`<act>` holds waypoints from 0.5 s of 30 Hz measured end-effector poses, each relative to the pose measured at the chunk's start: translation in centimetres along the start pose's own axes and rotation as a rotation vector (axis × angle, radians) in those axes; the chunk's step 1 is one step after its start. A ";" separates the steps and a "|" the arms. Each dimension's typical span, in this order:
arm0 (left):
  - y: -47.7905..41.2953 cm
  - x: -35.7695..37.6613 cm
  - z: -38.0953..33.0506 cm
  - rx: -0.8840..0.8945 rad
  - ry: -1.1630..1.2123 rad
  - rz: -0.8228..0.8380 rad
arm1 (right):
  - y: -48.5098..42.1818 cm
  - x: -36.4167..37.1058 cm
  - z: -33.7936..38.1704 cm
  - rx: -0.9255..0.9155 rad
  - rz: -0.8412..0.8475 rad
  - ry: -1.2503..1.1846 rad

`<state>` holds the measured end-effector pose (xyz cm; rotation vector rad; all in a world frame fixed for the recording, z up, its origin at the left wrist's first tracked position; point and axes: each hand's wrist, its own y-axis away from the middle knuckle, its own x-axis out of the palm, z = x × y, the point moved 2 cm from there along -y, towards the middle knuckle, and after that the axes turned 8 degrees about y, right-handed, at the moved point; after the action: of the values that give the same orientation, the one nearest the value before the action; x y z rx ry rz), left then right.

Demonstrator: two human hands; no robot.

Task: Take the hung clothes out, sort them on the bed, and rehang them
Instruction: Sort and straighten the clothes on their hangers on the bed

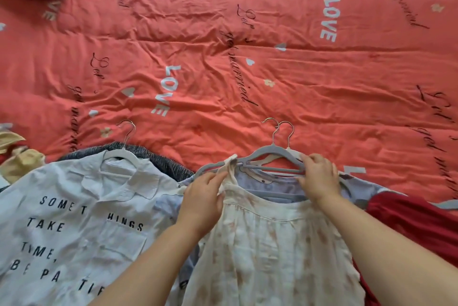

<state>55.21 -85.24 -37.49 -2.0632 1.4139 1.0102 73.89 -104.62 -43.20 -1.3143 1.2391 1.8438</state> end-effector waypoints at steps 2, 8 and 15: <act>0.5 0.0 0.1 -0.018 -0.010 0.019 | 1.1 0.7 0.6 -0.051 0.010 -0.039; 1.6 -1.6 -0.6 -0.089 -0.053 0.031 | 5.9 -0.1 3.4 -0.206 -0.055 -0.140; 3.2 -5.8 -3.4 -0.080 -0.098 -0.019 | 10.6 -3.4 6.0 -0.283 -0.126 -0.186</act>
<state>52.12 -85.32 -30.72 -2.0496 1.3226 1.1613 63.86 -103.43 -35.61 -1.2961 0.8036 2.0506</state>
